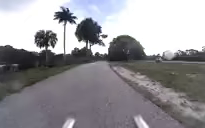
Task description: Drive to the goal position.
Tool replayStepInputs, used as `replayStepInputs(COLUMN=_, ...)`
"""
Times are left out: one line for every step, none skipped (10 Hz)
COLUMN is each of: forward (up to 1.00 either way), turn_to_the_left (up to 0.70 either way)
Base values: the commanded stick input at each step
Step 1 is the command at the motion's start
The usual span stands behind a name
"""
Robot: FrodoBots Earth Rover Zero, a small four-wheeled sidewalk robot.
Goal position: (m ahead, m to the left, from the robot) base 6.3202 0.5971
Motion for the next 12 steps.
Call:
replayStepInputs(forward=0.85, turn_to_the_left=0.0)
replayStepInputs(forward=0.85, turn_to_the_left=0.0)
replayStepInputs(forward=0.85, turn_to_the_left=0.0)
replayStepInputs(forward=0.85, turn_to_the_left=0.0)
replayStepInputs(forward=0.85, turn_to_the_left=0.0)
replayStepInputs(forward=0.85, turn_to_the_left=0.0)
replayStepInputs(forward=0.85, turn_to_the_left=0.0)
replayStepInputs(forward=0.85, turn_to_the_left=0.0)
replayStepInputs(forward=0.85, turn_to_the_left=0.0)
replayStepInputs(forward=0.85, turn_to_the_left=0.0)
replayStepInputs(forward=0.85, turn_to_the_left=0.0)
replayStepInputs(forward=0.85, turn_to_the_left=0.0)
